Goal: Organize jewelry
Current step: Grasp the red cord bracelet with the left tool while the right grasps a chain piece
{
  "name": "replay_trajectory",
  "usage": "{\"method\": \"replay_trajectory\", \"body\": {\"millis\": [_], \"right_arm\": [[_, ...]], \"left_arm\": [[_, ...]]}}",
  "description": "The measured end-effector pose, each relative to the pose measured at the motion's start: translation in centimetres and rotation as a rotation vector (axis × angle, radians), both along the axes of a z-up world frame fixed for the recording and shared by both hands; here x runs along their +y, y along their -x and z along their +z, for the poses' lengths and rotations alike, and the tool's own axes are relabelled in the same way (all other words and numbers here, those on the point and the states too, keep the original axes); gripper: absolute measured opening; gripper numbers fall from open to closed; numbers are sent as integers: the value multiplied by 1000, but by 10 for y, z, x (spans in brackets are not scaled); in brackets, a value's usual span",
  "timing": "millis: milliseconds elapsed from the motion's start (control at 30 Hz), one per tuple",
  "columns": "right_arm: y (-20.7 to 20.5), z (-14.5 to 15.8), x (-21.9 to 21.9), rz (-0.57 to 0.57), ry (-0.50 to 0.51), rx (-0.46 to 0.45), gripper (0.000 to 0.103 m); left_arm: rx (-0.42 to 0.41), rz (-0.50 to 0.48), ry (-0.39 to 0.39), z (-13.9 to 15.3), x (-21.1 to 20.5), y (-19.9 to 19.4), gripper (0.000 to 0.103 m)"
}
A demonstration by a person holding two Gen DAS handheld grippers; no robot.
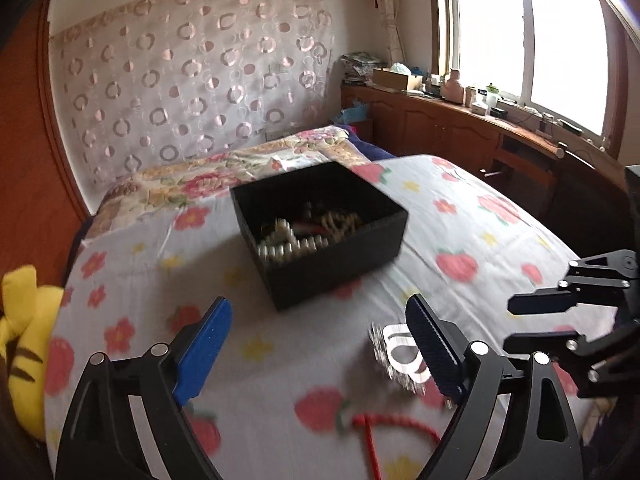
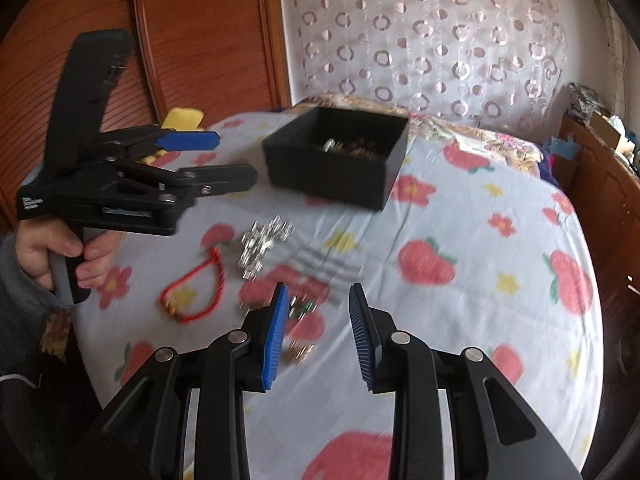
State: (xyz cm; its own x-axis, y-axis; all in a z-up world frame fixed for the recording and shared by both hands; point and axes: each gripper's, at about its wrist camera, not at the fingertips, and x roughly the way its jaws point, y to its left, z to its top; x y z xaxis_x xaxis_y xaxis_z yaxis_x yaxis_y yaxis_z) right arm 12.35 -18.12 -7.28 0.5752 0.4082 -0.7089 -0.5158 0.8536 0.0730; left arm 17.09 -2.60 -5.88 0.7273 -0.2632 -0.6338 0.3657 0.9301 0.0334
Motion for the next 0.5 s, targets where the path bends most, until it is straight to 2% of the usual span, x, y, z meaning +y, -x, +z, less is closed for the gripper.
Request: {"method": "replay_trajectory", "body": {"millis": [200,400,500], "right_arm": [[15,-10,8,28,27,21,34],[21,-24,19,39,117,44,33],[24,-24,21,58,125,36,10]], "left_arm": [[49,0,6,-14,12,26,86],[100,20,26,-24,27,49,86],[138,22,24,-33,28,58,86]]}}
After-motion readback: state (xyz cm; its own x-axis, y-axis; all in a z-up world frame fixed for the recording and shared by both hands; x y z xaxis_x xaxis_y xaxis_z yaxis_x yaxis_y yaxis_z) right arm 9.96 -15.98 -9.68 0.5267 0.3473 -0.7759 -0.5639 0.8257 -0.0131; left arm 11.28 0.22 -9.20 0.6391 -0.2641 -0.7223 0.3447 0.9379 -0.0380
